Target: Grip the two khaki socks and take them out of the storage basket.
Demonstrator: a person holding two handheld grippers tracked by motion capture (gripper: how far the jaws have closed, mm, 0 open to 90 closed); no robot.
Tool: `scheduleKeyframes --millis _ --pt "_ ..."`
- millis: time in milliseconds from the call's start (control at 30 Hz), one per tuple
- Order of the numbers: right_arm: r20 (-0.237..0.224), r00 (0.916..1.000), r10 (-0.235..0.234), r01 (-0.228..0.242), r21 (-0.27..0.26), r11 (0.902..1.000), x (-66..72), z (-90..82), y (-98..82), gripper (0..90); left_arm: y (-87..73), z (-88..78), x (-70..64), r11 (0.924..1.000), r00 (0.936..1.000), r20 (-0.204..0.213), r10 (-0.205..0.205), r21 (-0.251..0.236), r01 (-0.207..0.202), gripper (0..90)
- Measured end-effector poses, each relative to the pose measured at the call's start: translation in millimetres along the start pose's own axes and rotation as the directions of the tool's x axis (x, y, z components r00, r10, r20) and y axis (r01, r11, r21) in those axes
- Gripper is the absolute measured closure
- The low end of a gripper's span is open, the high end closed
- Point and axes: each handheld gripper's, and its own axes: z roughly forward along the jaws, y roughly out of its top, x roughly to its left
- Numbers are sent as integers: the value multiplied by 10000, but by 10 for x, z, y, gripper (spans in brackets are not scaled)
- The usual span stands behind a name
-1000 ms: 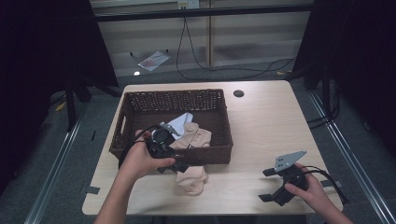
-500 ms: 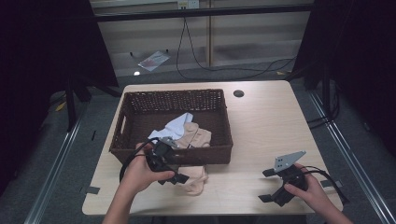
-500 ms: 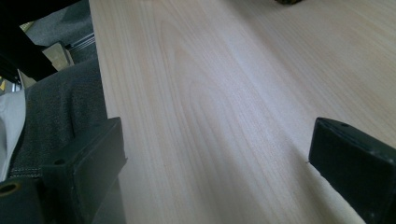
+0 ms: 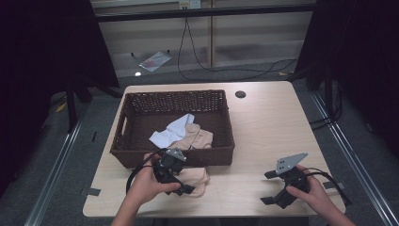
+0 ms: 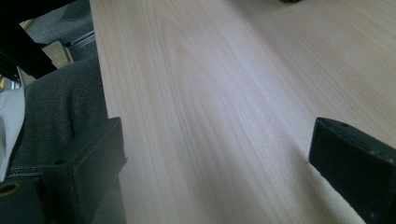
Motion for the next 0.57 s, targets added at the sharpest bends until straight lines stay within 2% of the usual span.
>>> scheduleKeyframes --millis 100,133,167,300,433,567 --pt "56 9999 -94 94 2 10000 -5 -7 1 33 -16 28 -12 9996 9997 -39 254 -110 -254 87" --pt "69 9999 -92 92 -16 10000 -6 -8 2 33 -24 43 -22 9996 9998 23 173 -239 -173 86" --pt "97 9999 -90 90 -22 10000 -6 -11 3 33 -28 50 -19 9992 9994 39 350 -182 -349 80" --pt "114 9999 -77 77 -64 9999 -4 -17 6 33 -38 81 -27 9992 9992 21 396 -48 -395 80" --pt "121 9999 -82 83 -53 10000 -3 -18 5 33 -29 83 -37 9992 9992 168 365 -144 -363 79" --pt "149 9998 -112 112 3 9999 -7 -16 6 33 -20 76 -41 9990 9990 106 439 -133 -437 77"
